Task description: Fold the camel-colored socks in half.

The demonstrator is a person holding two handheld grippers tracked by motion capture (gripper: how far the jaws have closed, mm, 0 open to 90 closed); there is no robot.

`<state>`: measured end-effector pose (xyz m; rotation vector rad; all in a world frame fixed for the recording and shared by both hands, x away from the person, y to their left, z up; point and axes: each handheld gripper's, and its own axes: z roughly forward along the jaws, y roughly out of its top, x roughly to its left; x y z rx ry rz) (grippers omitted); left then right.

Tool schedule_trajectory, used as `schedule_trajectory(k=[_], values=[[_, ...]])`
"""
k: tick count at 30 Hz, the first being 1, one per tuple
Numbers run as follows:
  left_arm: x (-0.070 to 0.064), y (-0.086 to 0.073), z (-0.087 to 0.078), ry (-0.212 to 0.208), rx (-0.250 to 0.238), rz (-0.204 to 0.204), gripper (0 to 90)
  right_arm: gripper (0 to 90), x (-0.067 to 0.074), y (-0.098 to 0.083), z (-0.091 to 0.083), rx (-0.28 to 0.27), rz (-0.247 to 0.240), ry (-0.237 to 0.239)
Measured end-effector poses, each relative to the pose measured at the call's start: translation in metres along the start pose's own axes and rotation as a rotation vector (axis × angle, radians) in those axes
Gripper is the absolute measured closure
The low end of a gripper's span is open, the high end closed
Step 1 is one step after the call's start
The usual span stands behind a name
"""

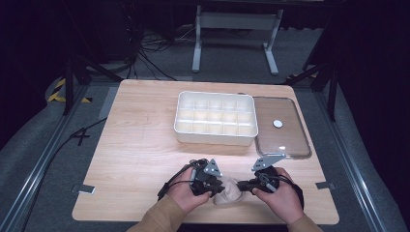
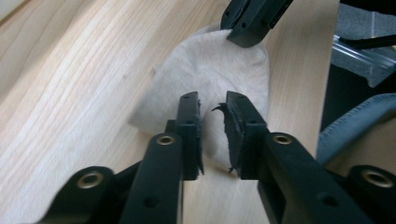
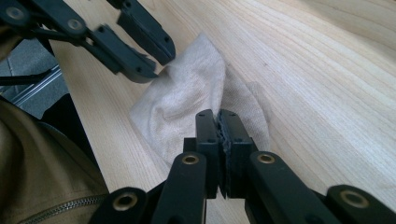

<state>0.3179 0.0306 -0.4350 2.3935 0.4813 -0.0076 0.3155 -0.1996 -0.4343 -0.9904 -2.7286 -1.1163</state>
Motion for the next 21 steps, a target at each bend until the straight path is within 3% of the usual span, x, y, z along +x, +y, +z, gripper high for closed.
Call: schedule_trajectory(k=[2,6,11,15,18,21], values=[[-0.003,0.003,0.009,0.002,0.011,0.027,80.8,88.2,-0.001,0.0,0.0,0.001,0.005,0.0],[-0.005,0.005,0.028,0.038,0.079,0.075,84.1,88.3,-0.002,-0.003,-0.002,0.005,0.001,-0.025],[-0.003,0.005,0.031,0.025,0.083,0.052,84.4,88.2,-0.001,-0.004,-0.006,0.001,-0.001,-0.045],[-0.003,0.006,0.031,0.026,0.092,0.053,84.1,88.5,0.004,-0.002,-0.013,-0.017,-0.051,-0.108],[-0.003,0.006,0.032,0.027,0.089,0.051,83.9,88.2,0.015,0.003,-0.015,-0.06,-0.103,-0.075],[-0.003,0.006,0.032,0.026,0.086,0.044,83.5,85.7,0.021,0.004,-0.007,-0.054,-0.137,-0.053]])
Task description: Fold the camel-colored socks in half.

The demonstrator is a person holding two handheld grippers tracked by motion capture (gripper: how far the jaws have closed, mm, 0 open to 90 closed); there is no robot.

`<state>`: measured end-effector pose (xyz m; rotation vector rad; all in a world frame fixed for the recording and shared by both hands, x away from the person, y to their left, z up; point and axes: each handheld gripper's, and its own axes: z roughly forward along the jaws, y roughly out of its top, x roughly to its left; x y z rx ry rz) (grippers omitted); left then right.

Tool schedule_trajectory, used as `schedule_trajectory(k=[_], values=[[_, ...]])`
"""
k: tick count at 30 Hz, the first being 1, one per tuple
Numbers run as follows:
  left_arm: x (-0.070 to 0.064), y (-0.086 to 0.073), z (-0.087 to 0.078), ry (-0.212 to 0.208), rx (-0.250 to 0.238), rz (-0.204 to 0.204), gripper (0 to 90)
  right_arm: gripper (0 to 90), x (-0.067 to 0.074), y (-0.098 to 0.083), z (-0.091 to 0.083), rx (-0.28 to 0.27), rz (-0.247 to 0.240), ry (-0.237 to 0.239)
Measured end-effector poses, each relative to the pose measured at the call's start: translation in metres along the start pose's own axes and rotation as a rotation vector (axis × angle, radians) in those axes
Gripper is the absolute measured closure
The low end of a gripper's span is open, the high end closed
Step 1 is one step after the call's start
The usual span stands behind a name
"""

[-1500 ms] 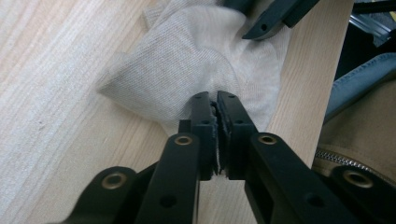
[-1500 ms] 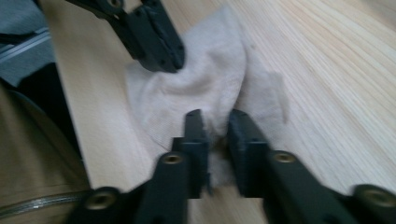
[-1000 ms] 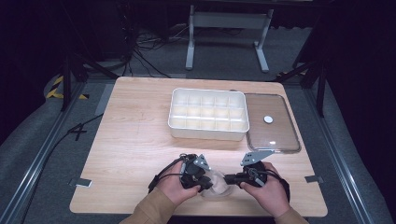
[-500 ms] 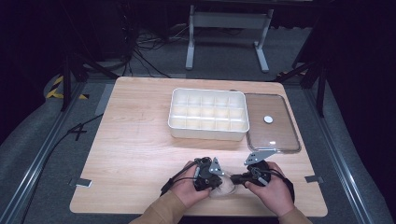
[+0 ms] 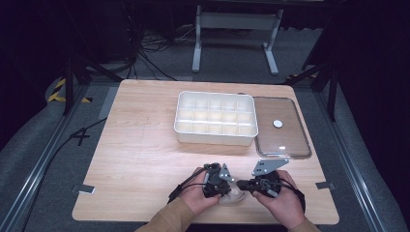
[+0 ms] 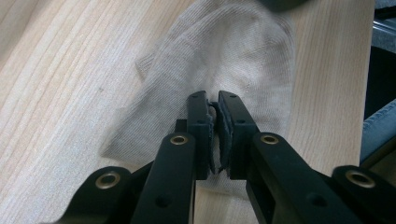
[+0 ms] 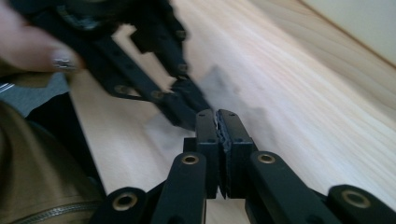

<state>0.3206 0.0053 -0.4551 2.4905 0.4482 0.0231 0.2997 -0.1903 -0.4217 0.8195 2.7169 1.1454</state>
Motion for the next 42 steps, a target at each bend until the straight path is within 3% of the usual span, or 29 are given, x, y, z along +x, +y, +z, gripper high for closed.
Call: schedule_trajectory(k=[1,3,5,7,11,15,21,25,30,36,42], values=[[0.0,0.0,0.0,-0.004,-0.001,-0.006,83.4,81.7,0.001,-0.003,0.011,0.034,-0.024,0.004],[0.0,-0.001,0.0,-0.007,-0.005,-0.009,83.4,80.4,0.0,-0.004,0.014,0.044,-0.03,-0.003],[0.001,-0.001,0.0,-0.011,-0.009,-0.003,82.8,75.3,-0.006,-0.01,0.019,0.095,-0.06,-0.019],[0.001,-0.001,0.0,-0.017,-0.019,-0.011,81.1,72.1,-0.011,-0.014,0.021,0.133,-0.056,0.004],[0.002,-0.001,-0.001,-0.024,-0.037,-0.023,74.0,70.3,-0.016,-0.018,0.022,0.133,-0.046,0.033],[0.002,-0.001,-0.004,0.009,-0.081,-0.01,67.8,69.2,-0.019,-0.02,0.023,0.135,-0.063,0.037],[0.005,-0.003,-0.01,0.05,-0.109,-0.026,69.7,69.1,-0.02,-0.022,0.024,0.126,-0.066,0.047],[0.009,-0.007,-0.003,0.074,-0.061,-0.05,80.5,69.1,-0.019,-0.021,0.024,0.133,-0.08,0.041],[0.013,-0.008,-0.001,0.054,-0.04,-0.098,83.3,68.9,-0.022,-0.023,0.022,0.124,-0.078,0.057],[0.013,-0.008,0.0,0.061,-0.044,-0.088,84.6,69.0,-0.026,-0.027,0.017,0.142,-0.06,0.062],[0.014,-0.009,-0.001,0.054,-0.049,-0.096,84.7,69.8,-0.024,-0.025,0.018,0.153,-0.078,0.05]])
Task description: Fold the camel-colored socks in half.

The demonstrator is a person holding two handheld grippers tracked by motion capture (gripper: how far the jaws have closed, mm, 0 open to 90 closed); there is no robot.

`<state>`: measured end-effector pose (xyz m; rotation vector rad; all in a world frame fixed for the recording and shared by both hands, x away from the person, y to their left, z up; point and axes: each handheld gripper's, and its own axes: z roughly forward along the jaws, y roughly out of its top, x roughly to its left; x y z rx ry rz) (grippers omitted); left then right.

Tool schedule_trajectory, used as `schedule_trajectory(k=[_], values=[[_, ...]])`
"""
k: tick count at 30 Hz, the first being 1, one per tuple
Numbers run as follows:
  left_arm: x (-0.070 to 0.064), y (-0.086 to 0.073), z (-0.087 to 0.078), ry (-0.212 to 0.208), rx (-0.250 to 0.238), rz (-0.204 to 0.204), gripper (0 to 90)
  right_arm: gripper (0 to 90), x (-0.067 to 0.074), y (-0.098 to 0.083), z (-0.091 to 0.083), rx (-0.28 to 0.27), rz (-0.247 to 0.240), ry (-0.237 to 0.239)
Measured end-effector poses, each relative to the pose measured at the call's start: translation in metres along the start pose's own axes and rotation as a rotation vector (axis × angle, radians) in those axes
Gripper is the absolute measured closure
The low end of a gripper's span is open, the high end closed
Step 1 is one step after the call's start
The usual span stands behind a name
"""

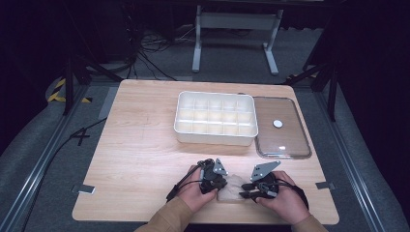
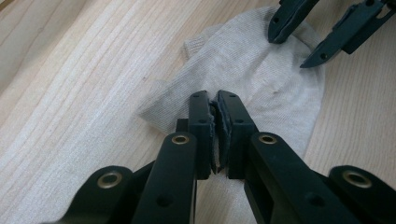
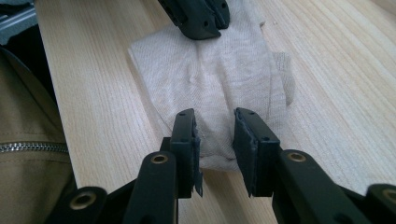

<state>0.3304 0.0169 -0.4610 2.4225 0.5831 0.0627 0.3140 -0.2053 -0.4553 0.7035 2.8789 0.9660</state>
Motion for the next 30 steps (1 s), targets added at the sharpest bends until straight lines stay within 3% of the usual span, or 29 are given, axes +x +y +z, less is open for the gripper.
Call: schedule_trajectory(k=[3,7,14,17,25,30], values=[[-0.002,0.0,-0.002,-0.003,-0.006,0.006,83.6,69.8,0.0,0.001,-0.003,-0.007,0.004,-0.006],[-0.002,0.0,-0.011,-0.042,-0.044,-0.033,81.5,70.7,0.002,0.006,-0.015,-0.034,0.001,-0.035],[0.001,-0.002,-0.031,-0.033,-0.075,-0.05,80.3,81.4,0.008,0.013,-0.016,-0.108,-0.005,-0.044],[0.004,-0.005,-0.035,-0.028,-0.065,-0.067,79.4,80.6,0.008,0.015,-0.007,-0.096,-0.011,-0.041],[0.012,-0.012,-0.033,-0.024,0.01,-0.067,78.0,79.7,0.001,0.009,0.005,-0.054,-0.011,-0.067],[0.014,-0.014,-0.033,-0.024,0.025,-0.07,77.6,79.6,-0.006,0.004,0.006,-0.066,0.018,-0.048]])
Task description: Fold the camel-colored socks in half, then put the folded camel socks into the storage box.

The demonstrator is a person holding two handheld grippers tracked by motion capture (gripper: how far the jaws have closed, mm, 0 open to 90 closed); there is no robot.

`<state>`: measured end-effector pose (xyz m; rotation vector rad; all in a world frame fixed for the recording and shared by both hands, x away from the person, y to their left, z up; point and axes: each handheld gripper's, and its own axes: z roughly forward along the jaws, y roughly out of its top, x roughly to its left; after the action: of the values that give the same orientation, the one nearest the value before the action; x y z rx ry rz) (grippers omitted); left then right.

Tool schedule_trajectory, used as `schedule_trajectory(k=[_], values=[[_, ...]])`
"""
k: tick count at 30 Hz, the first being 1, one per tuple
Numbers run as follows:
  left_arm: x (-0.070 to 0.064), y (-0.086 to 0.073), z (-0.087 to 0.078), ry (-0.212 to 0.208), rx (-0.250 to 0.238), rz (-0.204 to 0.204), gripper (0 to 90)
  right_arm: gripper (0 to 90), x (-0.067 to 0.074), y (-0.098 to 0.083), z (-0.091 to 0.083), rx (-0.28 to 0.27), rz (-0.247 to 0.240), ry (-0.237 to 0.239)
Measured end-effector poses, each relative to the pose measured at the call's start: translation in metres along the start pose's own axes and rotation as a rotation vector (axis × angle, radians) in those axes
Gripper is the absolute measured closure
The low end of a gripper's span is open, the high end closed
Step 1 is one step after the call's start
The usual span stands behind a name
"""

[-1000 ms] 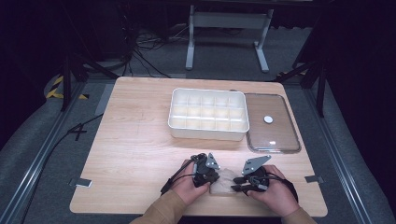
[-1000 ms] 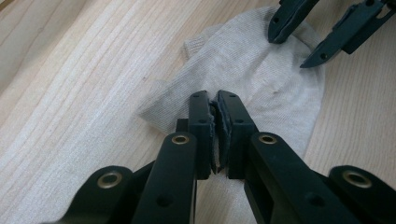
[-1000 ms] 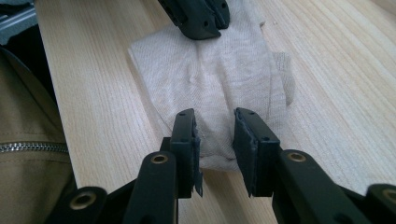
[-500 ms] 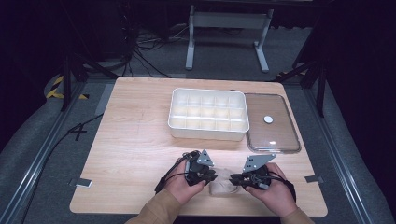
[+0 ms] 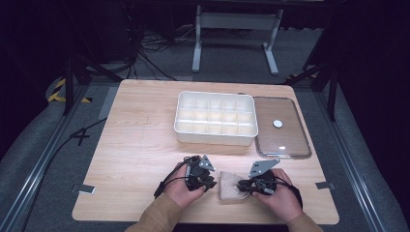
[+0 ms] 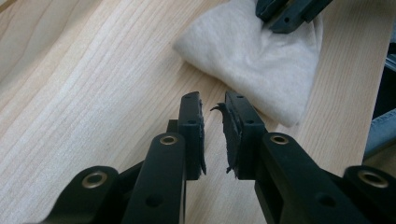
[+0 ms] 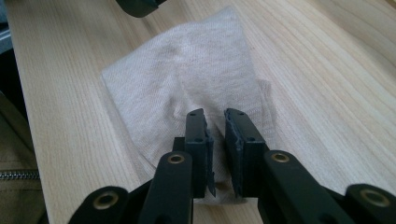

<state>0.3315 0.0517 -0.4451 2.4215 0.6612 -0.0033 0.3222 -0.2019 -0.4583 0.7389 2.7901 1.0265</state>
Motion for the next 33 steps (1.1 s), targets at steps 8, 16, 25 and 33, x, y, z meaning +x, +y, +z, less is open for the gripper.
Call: schedule_trajectory(k=[8,16,25,33], values=[[-0.003,0.0,0.006,0.01,0.054,0.034,80.0,79.9,0.001,0.0,0.001,-0.003,-0.007,-0.01],[-0.002,0.0,0.01,0.002,0.092,0.041,80.8,80.5,0.002,-0.001,0.005,-0.033,-0.041,-0.03],[-0.002,-0.001,0.015,0.001,0.092,0.042,82.2,81.1,-0.005,-0.001,0.009,-0.066,-0.087,-0.012],[-0.004,0.002,0.018,-0.03,0.052,0.043,81.7,81.9,-0.002,0.0,0.011,-0.073,-0.095,-0.029]])
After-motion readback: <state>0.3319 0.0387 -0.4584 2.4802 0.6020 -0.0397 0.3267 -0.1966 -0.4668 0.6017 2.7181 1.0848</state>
